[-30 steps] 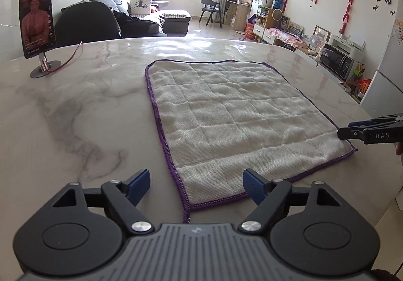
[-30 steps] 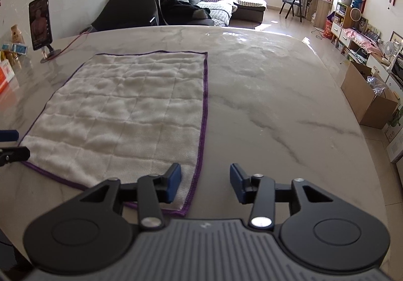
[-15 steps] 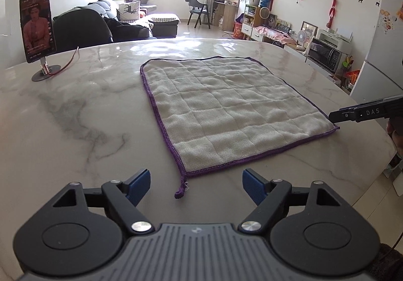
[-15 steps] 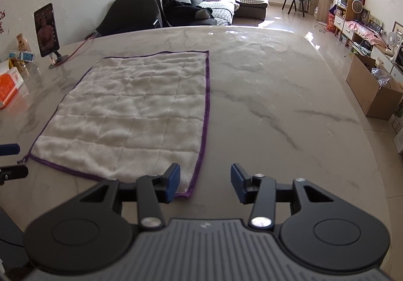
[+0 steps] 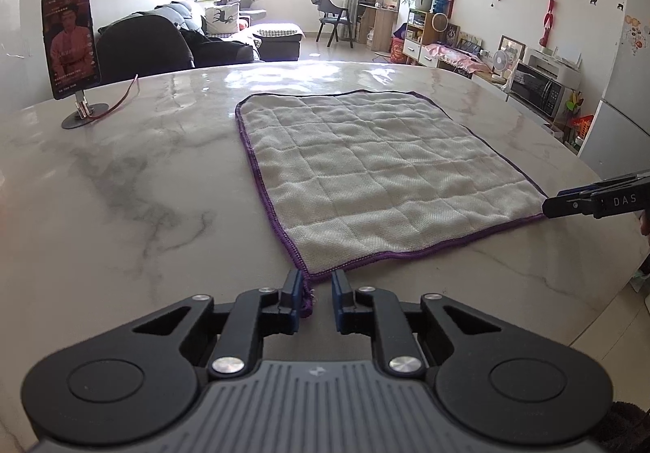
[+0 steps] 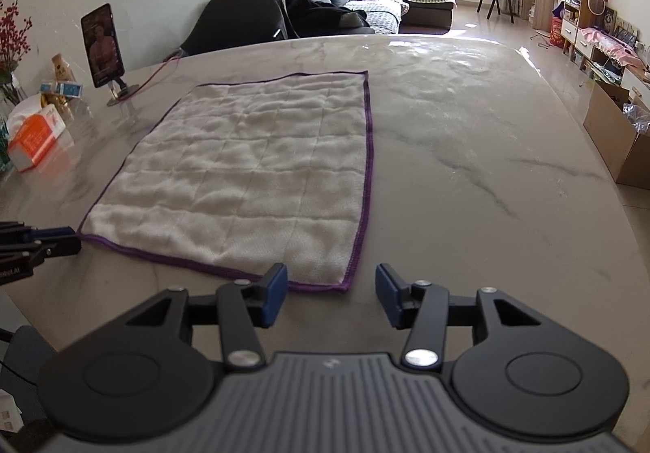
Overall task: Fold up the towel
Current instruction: 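Grasp the towel's purple hem with both grippers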
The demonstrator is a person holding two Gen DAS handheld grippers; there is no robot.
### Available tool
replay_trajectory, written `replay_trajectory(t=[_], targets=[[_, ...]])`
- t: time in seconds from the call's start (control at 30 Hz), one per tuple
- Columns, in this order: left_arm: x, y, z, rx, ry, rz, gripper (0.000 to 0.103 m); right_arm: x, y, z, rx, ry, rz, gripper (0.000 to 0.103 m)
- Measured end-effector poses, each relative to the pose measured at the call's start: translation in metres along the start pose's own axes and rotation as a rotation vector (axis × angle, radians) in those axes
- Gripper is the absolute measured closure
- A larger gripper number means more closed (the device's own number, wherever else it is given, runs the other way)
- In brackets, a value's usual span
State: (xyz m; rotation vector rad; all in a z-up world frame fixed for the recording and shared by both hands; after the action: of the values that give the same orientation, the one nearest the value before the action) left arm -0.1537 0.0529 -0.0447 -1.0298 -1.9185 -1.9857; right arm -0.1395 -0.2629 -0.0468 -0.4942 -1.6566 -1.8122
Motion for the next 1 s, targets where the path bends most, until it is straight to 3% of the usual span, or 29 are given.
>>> replay_trajectory(t=[0.07,0.13,0.2,0.23,1.0], targets=[[-0.001,0.0,0.002,0.02,0.0,-0.006,0.097,-0.002,-0.001,0.004,0.027,-0.011,-0.007,0.053],[-0.001,-0.001,0.002,0.03,0.001,-0.013,0.099,-0.003,-0.002,0.01,0.069,-0.021,-0.015,0.062],[-0.001,-0.001,0.002,0.041,0.004,-0.023,0.1,-0.004,-0.002,0.015,0.09,-0.007,-0.02,0.09],[-0.001,-0.001,0.003,0.049,0.006,-0.029,0.1,-0.004,-0.001,0.015,0.079,0.007,-0.019,0.094],[-0.006,0.045,0.015,0.099,0.012,-0.159,0.101,-0.008,0.042,0.003,-0.023,-0.003,-0.11,0.095]])
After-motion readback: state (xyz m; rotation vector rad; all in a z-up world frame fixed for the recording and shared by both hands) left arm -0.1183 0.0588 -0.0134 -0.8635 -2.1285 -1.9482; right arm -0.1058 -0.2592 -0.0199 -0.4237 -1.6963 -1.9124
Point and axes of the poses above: each gripper's, at about its wrist camera, not at the fingertips, and x roughly against the way its jaws point, z to its left, y to its top, the point moved 1 cm from there along -x, roughly the way its jaws point, and after that the axes turned 5 degrees about -z, right-handed, at the moved point
